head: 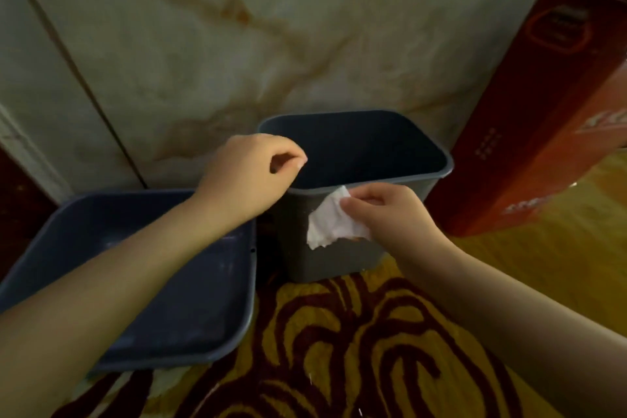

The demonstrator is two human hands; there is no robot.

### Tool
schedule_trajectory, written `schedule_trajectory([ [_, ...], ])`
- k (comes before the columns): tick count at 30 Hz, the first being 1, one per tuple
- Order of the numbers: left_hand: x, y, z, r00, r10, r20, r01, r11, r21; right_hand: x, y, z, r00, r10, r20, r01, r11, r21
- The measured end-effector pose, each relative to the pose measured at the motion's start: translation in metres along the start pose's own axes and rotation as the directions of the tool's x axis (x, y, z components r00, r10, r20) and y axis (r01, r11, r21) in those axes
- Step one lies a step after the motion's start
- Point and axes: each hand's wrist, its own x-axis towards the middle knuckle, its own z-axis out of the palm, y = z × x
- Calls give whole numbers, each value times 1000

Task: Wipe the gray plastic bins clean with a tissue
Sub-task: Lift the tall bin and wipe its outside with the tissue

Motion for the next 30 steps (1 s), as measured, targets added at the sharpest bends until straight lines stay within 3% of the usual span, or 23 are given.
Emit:
schedule_trajectory([
  [4, 25, 8, 41, 941, 28, 338, -75, 989, 128, 5, 22, -18, 985, 97, -145, -93, 995, 34],
  [8, 34, 14, 56, 856, 6, 517, -59, 994, 87, 9, 40, -29, 968, 187, -168, -182, 982, 46],
  [11, 35, 18, 60, 860, 13, 511, -73, 992, 98, 8, 52, -35, 961, 229, -156, -226, 973, 37],
  [18, 43, 29, 67, 957, -7, 291, -22, 995, 95, 6, 58, -54, 955, 194, -226, -175, 979, 99],
  [22, 53, 29, 59, 982, -65, 178, 59, 997, 42, 8, 48, -79, 909, 55, -414, -26, 997, 74],
  [25, 57, 26, 56, 950, -235, 206, 271, 948, -167, 14, 35, -89, 782, -188, -594, 163, 982, -96],
  [27, 57, 26, 57, 883, -394, 255, 465, 811, -356, 22, 26, -85, 690, -360, -627, 273, 933, -235],
  [30, 54, 28, 63, 780, -532, 329, 621, 599, -505, 45, 21, -63, 663, -531, -528, 332, 840, -428],
])
